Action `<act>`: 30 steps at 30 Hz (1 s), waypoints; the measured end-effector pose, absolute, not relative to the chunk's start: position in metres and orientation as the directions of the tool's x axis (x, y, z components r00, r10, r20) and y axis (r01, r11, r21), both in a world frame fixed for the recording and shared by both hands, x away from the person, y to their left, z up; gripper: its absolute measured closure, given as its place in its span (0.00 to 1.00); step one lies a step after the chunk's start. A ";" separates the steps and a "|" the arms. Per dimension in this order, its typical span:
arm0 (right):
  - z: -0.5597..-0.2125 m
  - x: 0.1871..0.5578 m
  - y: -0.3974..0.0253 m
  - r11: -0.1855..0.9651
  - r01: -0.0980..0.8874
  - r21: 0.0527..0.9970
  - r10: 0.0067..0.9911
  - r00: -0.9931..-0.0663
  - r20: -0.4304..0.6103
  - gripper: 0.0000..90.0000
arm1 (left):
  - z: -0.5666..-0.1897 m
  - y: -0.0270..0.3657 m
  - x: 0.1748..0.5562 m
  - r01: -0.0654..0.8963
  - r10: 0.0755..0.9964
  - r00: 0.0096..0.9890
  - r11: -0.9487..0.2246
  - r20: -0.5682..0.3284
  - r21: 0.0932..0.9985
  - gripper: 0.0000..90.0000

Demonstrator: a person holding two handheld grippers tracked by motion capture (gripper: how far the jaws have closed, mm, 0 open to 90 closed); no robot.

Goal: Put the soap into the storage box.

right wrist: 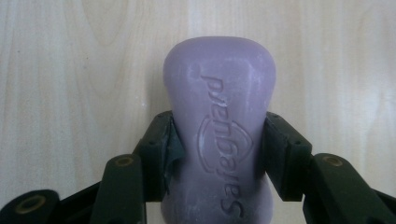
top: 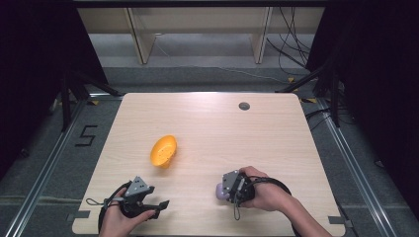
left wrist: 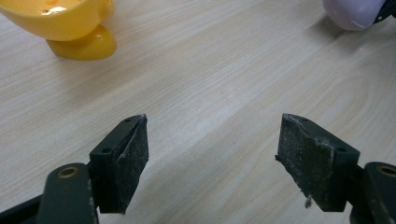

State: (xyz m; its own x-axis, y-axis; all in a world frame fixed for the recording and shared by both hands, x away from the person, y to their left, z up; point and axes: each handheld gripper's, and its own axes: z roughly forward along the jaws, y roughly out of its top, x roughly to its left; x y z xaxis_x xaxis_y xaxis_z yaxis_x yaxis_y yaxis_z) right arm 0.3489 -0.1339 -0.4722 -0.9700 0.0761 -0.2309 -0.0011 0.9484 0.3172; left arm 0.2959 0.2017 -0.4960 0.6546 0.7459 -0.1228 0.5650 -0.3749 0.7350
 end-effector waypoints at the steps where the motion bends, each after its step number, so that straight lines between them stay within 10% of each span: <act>1: -0.471 0.346 -0.135 0.946 0.018 0.324 0.101 -0.966 -0.239 0.55 | -0.496 0.202 0.296 0.564 0.742 0.660 -0.379 -0.123 0.734 0.27; 30: -0.444 0.301 -0.145 0.885 -0.101 0.454 0.198 -0.801 -0.564 0.55 | -0.463 0.169 0.309 0.545 0.658 0.715 -0.311 -0.237 0.778 0.30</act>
State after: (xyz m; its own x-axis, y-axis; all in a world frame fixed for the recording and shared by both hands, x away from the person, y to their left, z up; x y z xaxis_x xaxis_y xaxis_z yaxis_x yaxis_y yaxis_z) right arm 0.3010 -0.1455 -0.4443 -0.8014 0.1979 -0.5644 -0.1010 0.8853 0.4539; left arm 0.3093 0.1693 -0.4633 0.7147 0.6580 -0.2373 0.5450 -0.3113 0.7785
